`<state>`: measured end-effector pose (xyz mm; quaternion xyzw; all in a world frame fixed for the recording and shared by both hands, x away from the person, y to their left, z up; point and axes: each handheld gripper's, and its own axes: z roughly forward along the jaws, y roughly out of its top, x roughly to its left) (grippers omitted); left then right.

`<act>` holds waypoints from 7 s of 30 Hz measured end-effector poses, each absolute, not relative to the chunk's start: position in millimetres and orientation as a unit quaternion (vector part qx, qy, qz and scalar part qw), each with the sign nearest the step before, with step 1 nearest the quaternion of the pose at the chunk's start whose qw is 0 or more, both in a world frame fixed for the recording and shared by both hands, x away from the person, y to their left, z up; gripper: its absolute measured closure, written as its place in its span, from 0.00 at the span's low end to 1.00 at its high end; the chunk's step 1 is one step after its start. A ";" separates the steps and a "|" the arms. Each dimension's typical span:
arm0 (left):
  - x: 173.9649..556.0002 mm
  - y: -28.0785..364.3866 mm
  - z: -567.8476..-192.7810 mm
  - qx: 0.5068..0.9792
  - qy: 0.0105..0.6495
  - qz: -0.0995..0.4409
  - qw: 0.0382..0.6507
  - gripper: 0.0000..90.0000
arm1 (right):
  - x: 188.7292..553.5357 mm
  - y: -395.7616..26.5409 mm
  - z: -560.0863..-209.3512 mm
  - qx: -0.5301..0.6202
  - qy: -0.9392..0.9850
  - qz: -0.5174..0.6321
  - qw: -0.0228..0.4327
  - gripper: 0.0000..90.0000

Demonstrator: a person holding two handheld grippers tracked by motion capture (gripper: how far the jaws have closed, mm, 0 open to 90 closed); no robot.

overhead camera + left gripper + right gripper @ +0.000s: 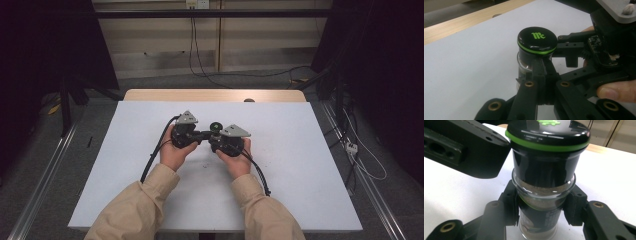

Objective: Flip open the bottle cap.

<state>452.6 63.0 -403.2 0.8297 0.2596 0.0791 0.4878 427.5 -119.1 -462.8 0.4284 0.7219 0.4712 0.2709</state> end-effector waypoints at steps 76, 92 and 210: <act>453.9 59.9 -389.2 0.821 0.266 0.095 0.495 1.00 | 427.7 -118.9 -462.9 0.429 0.722 0.470 0.269 0.59; 455.1 58.8 -387.3 0.820 0.267 0.095 0.498 1.00 | 427.8 -118.8 -463.0 0.430 0.722 0.470 0.269 0.59; 471.6 37.4 -366.9 0.816 0.266 0.095 0.504 1.00 | 428.2 -119.3 -462.9 0.432 0.722 0.471 0.266 0.59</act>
